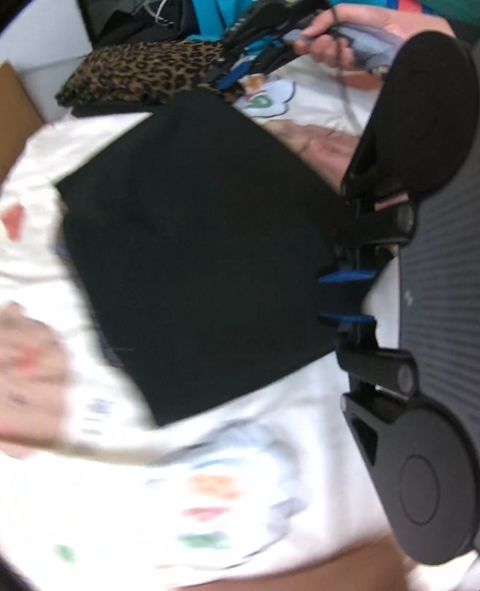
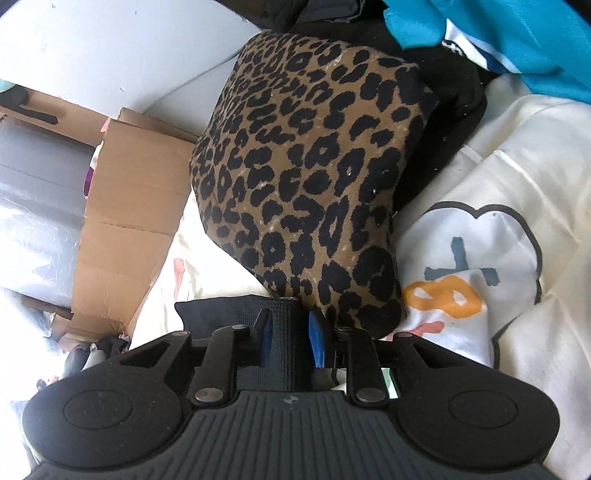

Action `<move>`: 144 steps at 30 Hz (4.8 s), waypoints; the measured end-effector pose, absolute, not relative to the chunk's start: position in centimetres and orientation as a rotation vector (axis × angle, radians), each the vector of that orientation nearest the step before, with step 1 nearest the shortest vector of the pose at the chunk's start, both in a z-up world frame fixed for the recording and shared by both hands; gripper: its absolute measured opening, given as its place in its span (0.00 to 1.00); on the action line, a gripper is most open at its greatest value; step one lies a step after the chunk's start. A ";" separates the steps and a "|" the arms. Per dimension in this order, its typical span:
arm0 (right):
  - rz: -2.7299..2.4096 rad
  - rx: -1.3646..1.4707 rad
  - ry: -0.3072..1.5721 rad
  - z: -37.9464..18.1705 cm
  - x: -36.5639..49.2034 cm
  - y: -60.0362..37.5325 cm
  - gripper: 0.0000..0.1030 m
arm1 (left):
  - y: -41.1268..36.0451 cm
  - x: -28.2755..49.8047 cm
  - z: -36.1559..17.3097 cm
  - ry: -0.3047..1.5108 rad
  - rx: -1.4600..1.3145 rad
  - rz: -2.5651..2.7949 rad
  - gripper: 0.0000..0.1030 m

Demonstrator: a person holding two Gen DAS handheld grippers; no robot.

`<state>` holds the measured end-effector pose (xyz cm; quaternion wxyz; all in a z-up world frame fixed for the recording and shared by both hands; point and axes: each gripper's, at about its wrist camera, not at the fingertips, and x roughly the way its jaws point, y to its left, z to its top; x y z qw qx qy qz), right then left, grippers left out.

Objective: Fold clothes

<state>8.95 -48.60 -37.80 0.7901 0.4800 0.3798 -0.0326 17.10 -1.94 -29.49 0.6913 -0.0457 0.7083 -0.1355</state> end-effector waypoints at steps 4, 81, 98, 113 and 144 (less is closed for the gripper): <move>-0.071 1.031 0.819 -37.8 8.1 -48.2 0.37 | -3.7 22.3 -26.4 1.509 0.040 -0.359 0.30; -0.053 0.741 1.061 -37.5 8.5 -38.8 0.46 | -7.8 35.5 -38.8 1.306 0.039 -1.043 0.70; -0.045 0.811 1.106 -39.3 7.8 -39.3 0.47 | -7.6 36.1 -39.1 1.319 -0.040 -1.060 0.44; -0.001 0.963 1.035 -40.3 8.0 -40.3 0.35 | -8.6 37.0 -40.1 1.397 -0.059 -1.095 0.62; 0.131 1.085 0.998 -41.9 10.1 -38.9 0.19 | -10.9 36.2 -41.3 1.499 0.005 -1.120 0.41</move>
